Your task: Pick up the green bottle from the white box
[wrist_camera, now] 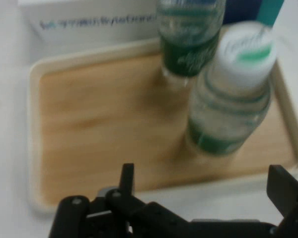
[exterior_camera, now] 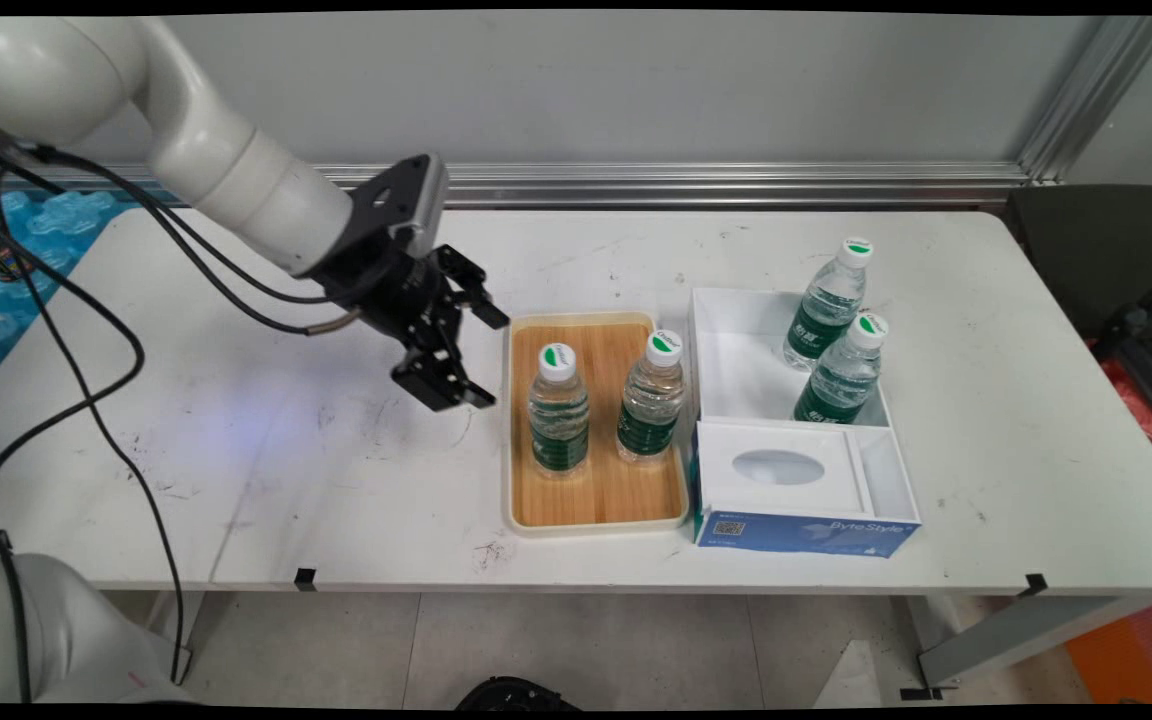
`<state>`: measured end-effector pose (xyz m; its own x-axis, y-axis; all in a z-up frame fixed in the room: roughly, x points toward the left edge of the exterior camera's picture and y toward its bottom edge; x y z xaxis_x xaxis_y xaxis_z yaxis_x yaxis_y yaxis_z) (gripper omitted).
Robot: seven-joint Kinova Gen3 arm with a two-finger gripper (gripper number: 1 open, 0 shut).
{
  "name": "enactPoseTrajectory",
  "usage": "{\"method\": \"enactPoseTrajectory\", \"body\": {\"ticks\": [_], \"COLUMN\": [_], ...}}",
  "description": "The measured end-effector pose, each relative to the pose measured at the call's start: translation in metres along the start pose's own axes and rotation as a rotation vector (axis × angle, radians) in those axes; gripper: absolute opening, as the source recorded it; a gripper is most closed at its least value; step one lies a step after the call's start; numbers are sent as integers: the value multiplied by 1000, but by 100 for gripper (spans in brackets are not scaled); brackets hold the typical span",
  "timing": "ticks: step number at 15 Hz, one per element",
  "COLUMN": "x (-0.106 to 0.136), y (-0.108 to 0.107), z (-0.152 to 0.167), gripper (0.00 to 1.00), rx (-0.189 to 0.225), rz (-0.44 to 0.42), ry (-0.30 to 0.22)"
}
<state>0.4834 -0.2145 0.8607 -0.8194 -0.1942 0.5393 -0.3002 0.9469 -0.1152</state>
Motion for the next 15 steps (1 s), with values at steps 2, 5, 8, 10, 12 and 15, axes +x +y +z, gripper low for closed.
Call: {"method": "enactPoseTrajectory", "body": {"ticks": [2, 5, 8, 10, 12, 15], "x": [-2, 3, 17, 35, 57, 92], "y": [-8, -24, -40, -51, -59, -69], "z": [-9, -16, -15, -10, -2, 11], "gripper": [100, 100, 100, 100, 100, 100], "rx": [16, 40, 61, 75, 85, 102], "rz": [-5, -12, -16, -15, -7, 2], "ry": [-38, -74, -86, -77, -69, -46]}}
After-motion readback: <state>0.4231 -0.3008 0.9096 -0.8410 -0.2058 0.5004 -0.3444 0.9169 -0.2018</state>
